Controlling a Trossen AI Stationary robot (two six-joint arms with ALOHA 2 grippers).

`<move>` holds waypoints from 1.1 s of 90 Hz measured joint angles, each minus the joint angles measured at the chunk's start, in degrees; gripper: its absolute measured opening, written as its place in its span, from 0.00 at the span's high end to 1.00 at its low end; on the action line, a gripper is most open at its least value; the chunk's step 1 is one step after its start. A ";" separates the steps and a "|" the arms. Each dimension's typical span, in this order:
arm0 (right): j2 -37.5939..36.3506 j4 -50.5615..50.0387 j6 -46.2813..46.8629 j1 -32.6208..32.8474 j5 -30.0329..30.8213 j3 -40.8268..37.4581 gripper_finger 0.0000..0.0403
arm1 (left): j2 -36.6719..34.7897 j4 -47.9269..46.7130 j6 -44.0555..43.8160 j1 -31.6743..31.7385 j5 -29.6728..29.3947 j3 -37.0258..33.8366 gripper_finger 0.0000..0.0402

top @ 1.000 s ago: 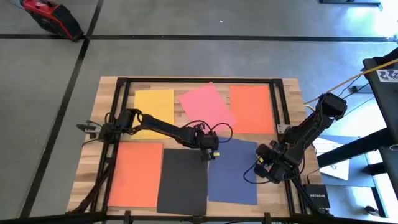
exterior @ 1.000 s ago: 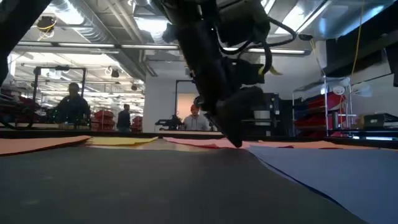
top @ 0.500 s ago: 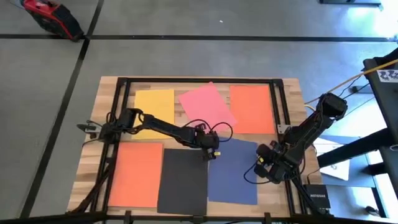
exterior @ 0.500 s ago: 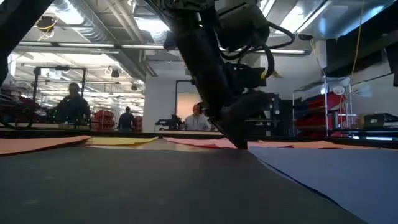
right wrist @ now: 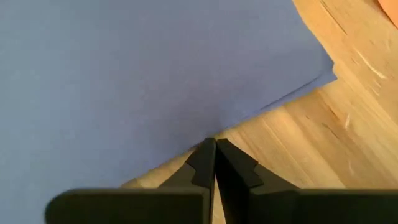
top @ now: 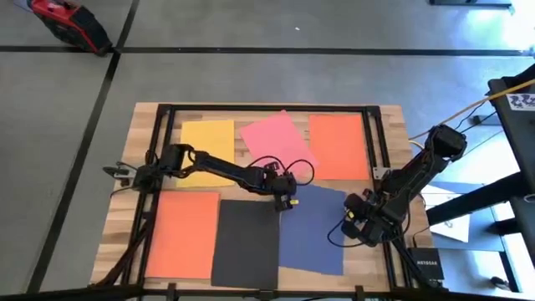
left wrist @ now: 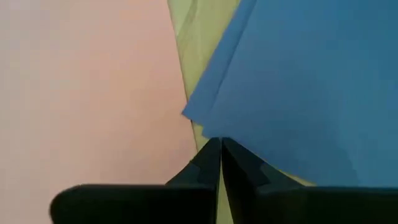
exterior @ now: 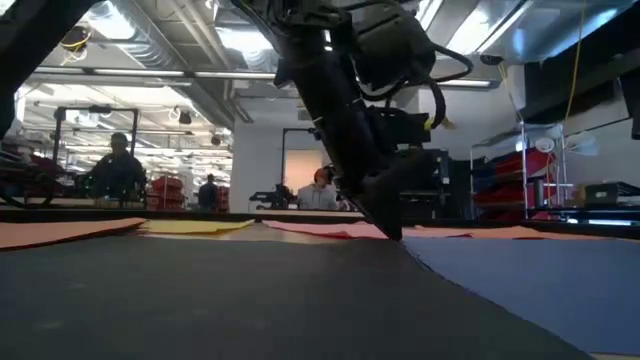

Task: Organize paper
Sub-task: Stack the blue paper on top of the blue paper on the table

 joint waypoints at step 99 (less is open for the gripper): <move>0.09 4.07 -1.62 5.94 -11.08 5.16 1.00 | -0.37 -9.16 -0.34 -3.90 5.14 2.12 1.00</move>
